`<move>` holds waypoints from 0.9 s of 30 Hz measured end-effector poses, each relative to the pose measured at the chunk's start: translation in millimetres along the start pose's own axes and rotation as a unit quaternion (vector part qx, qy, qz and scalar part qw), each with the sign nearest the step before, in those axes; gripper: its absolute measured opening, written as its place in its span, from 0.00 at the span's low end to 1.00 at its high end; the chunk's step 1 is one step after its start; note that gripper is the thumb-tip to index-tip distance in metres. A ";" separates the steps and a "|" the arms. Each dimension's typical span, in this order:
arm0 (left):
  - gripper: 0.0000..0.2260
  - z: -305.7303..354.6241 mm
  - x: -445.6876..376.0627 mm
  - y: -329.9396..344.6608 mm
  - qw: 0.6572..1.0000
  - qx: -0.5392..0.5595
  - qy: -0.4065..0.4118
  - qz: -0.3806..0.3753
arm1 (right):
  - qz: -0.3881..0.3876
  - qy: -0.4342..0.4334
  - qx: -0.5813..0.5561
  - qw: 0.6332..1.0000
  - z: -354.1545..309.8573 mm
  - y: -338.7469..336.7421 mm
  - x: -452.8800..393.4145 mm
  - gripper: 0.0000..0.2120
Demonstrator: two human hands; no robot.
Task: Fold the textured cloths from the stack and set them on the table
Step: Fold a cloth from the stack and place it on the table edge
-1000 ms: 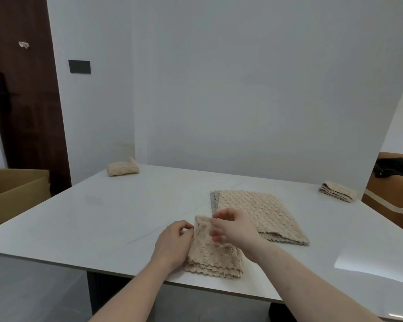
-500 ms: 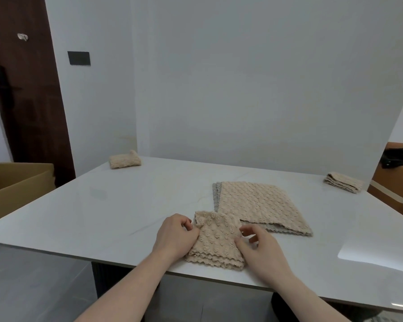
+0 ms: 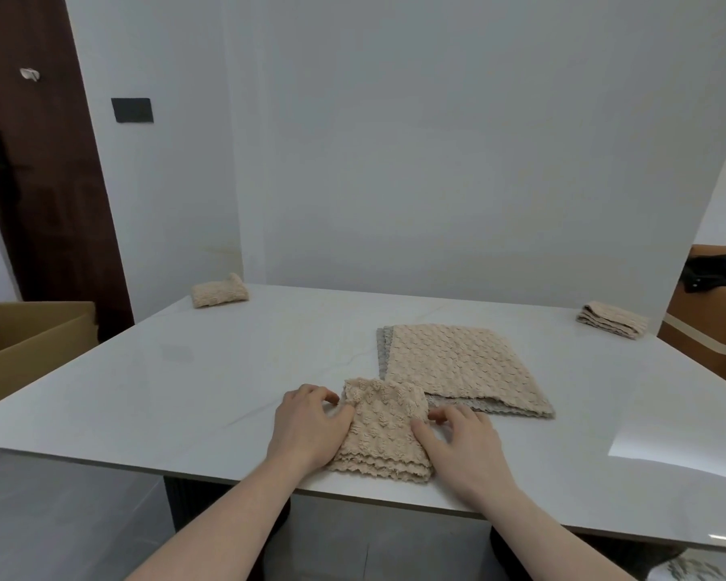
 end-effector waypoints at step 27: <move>0.06 8.0 3.9 8.9 0.987 0.123 0.057 -0.081 | -0.056 0.019 -0.174 0.983 12.1 4.3 -4.0 0.11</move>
Point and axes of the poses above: each hand's wrist, its own x-axis away from the middle knuckle, its own y-axis out of the palm, z = x × y, the point moved 9 cm from there along -x, towards the middle knuckle, and after that the axes turned 10 degrees about -z, right-handed, at the moved point
